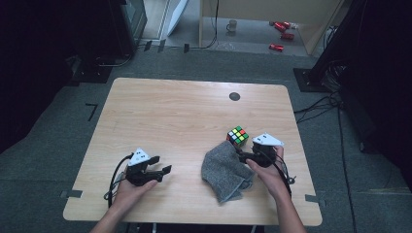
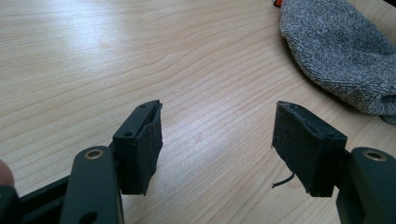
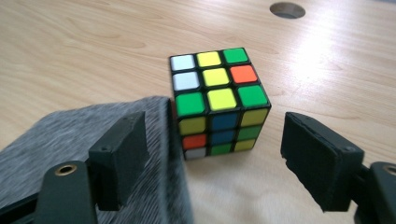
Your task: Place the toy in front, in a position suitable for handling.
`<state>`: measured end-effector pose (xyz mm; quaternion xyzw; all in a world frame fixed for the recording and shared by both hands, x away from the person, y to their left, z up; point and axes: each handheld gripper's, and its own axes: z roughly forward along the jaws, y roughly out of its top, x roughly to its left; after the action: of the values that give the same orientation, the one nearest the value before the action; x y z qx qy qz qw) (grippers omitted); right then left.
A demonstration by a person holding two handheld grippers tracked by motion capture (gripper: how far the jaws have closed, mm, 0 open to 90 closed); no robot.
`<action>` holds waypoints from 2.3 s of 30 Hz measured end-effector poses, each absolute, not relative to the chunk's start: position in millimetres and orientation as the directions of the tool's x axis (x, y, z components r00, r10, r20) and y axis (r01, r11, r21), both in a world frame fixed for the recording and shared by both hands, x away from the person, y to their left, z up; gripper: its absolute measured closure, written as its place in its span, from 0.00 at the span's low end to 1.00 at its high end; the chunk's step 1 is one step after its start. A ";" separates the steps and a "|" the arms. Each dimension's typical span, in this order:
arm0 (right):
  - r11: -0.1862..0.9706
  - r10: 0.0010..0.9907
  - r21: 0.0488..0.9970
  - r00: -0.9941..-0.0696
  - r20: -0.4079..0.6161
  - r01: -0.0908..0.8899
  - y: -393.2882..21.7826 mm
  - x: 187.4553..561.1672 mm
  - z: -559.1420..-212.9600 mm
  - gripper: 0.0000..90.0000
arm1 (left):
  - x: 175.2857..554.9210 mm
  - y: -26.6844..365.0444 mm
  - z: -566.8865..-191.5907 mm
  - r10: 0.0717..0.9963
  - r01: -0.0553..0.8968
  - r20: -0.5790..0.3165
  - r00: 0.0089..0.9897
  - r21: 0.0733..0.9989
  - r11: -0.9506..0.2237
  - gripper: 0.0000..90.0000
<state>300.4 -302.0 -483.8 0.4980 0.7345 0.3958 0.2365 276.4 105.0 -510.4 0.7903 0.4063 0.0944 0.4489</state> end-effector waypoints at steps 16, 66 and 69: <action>0.220 0.917 0.808 -0.398 0.019 0.547 -288.5 333.6 -500.8 0.38 | 275.9 104.1 -510.4 0.720 0.556 -0.215 0.660 0.785 -0.275 0.38; 0.369 0.688 0.842 -0.724 0.037 0.394 -158.8 267.3 -487.5 0.15 | 288.2 140.9 -509.1 0.795 0.577 -0.206 0.571 0.789 -0.211 0.36; 0.349 0.707 0.847 -0.706 0.043 0.401 -173.1 265.4 -481.3 0.14 | 287.6 139.3 -508.0 0.790 0.580 -0.216 0.574 0.788 -0.206 0.33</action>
<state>265.4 -173.1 -481.3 0.3444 0.8038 0.4548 0.1683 287.6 139.3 -508.0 0.7675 0.4462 0.1180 0.4450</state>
